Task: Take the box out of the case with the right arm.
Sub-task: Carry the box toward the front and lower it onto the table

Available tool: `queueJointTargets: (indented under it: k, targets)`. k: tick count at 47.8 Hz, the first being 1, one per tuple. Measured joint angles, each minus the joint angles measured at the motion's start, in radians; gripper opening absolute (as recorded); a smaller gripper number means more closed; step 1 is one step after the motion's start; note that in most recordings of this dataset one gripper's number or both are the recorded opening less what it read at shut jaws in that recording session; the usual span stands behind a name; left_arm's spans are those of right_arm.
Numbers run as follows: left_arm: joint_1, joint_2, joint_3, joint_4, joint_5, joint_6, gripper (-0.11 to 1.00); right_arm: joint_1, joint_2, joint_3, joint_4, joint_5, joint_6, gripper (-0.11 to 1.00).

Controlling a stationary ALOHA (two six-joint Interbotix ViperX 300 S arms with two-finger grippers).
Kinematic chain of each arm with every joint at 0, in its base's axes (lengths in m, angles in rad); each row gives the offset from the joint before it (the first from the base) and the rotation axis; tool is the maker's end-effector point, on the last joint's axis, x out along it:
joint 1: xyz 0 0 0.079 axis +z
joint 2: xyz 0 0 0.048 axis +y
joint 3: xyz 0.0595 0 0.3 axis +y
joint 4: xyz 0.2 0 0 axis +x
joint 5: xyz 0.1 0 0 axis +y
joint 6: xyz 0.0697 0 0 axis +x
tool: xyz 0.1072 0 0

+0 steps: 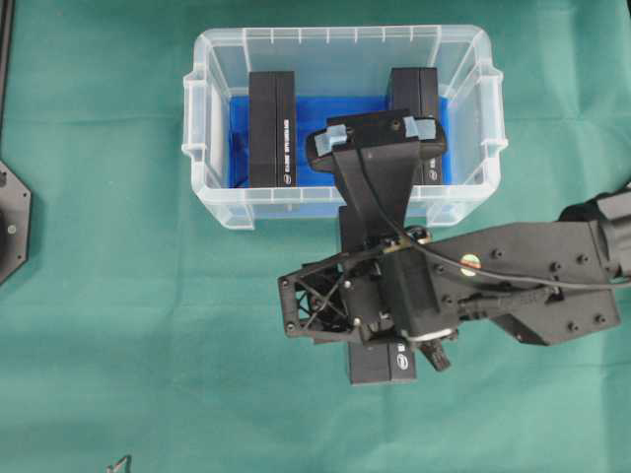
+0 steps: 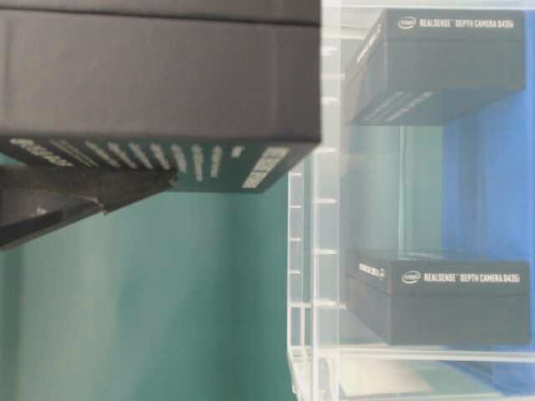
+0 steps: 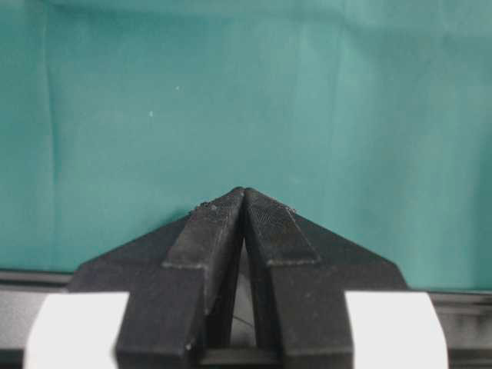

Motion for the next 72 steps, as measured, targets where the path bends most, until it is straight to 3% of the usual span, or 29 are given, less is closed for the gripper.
queueJointTargets:
  k: [21, 32, 40, 52, 72]
  targets:
    - [0.000, 0.002, 0.000, 0.000, 0.000, -0.002, 0.00, 0.002, 0.000, 0.035, 0.003, -0.023, 0.017, 0.66]
    - [0.000, 0.003, 0.000, 0.000, 0.000, -0.002, 0.00, 0.000, 0.009, 0.169, 0.031, -0.189, 0.038, 0.66]
    - [0.000, 0.002, 0.000, 0.000, 0.000, -0.002, 0.00, 0.002, 0.009, 0.311, 0.032, -0.325, 0.092, 0.66]
    - [0.000, 0.003, 0.000, 0.000, 0.000, -0.002, 0.00, 0.002, 0.009, 0.502, 0.037, -0.591, 0.107, 0.66]
    - [0.000, 0.003, 0.000, 0.000, 0.000, -0.002, 0.00, 0.000, 0.009, 0.551, 0.031, -0.626, 0.107, 0.66]
